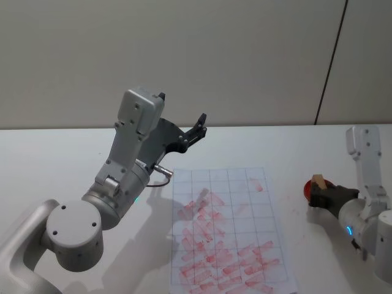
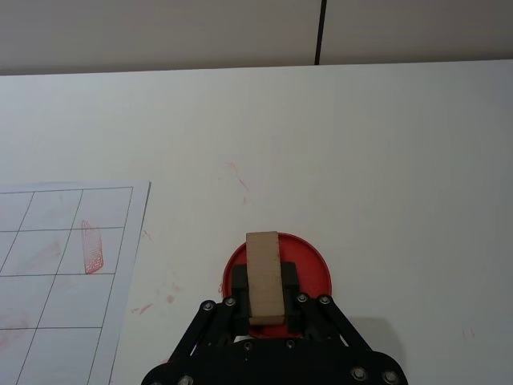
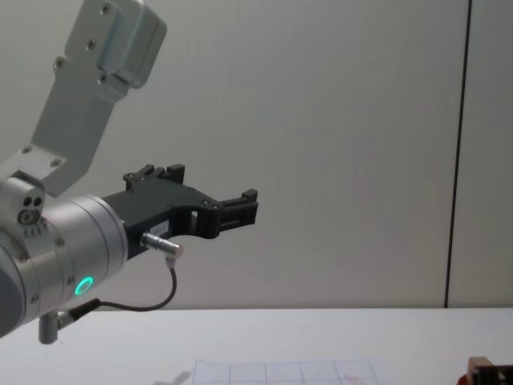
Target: Use the one hand to pick up the stamp and affix it onto the A4 paper.
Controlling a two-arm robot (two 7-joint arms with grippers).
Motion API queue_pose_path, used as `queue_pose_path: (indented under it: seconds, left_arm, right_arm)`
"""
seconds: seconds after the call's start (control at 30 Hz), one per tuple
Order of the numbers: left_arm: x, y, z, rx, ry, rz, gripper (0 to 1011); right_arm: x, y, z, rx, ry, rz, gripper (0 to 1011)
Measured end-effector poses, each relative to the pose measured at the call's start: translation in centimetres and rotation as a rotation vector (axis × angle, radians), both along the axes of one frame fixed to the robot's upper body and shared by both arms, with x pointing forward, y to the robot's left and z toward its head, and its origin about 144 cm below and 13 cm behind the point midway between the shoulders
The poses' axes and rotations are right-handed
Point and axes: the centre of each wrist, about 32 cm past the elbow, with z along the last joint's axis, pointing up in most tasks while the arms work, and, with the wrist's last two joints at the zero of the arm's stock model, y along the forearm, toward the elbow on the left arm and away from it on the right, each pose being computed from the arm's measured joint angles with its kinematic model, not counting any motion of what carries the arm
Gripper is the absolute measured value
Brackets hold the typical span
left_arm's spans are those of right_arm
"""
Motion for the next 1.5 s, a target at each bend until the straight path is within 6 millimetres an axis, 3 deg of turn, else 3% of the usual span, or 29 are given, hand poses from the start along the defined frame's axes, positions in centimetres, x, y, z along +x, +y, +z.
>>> queue_pose_path:
  seconds: [0.53, 1.1, 1.5]
  left_arm:
    - [0.0, 0.0, 0.0, 0.000, 0.000, 0.000, 1001]
    - [0.0, 0.0, 0.0, 0.000, 0.000, 0.000, 1001]
    - [0.0, 0.0, 0.0, 0.000, 0.000, 0.000, 1001]
  right_arm:
    - [0.4, 0.3, 0.4, 0.003, -0.018, 0.013, 218]
    - [-0.6, 1.2, 4.3, -0.032, -0.187, 0.120, 219]
    - [-0.4, 2.8, 4.1, -0.043, -0.169, 0.225, 219]
